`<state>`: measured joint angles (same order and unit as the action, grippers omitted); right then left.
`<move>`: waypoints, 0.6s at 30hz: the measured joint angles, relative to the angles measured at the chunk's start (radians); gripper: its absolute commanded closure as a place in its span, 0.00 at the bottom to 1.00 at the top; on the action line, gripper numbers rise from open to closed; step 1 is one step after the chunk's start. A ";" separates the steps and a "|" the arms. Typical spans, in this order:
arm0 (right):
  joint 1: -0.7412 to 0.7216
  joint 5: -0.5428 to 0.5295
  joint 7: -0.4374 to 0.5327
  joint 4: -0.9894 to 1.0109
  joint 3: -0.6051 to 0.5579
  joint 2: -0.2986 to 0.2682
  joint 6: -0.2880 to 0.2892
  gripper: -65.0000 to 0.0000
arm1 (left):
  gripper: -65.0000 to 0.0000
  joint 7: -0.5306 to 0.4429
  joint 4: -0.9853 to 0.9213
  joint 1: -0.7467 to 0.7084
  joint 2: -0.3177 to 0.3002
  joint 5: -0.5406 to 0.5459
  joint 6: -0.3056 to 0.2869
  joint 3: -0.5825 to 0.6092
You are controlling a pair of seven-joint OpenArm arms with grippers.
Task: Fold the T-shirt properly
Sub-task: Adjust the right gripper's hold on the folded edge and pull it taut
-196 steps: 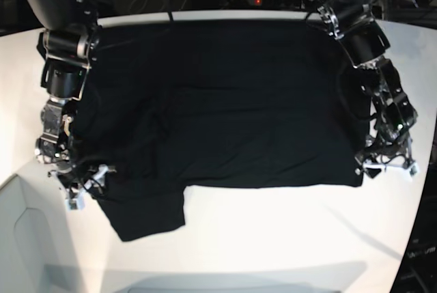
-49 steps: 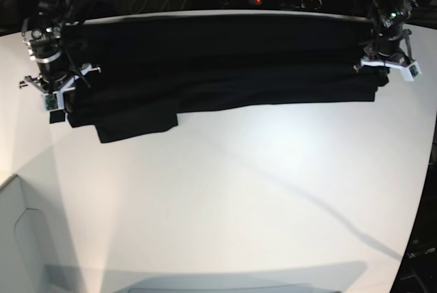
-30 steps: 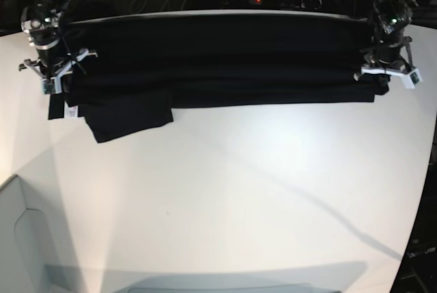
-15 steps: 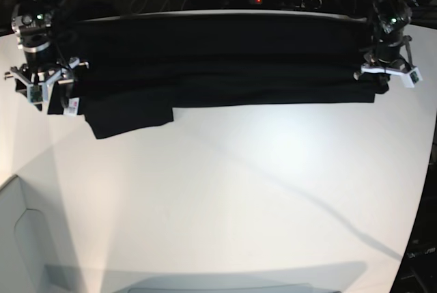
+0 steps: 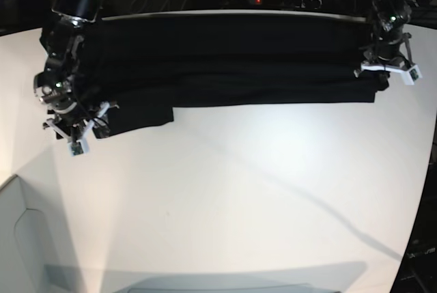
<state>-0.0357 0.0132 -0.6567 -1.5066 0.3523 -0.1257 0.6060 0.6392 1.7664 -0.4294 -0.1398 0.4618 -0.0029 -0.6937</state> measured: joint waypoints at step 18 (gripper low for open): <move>0.077 0.011 -0.003 -0.064 0.006 -0.006 0.000 1.00 | 1.00 -0.008 0.000 -0.011 0.001 0.005 0.000 0.004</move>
<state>0.0414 0.0238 -0.6598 -1.5707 0.3584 -0.1322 0.6060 0.6315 1.7668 -0.4404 -0.1390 0.4667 -0.0025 -0.6899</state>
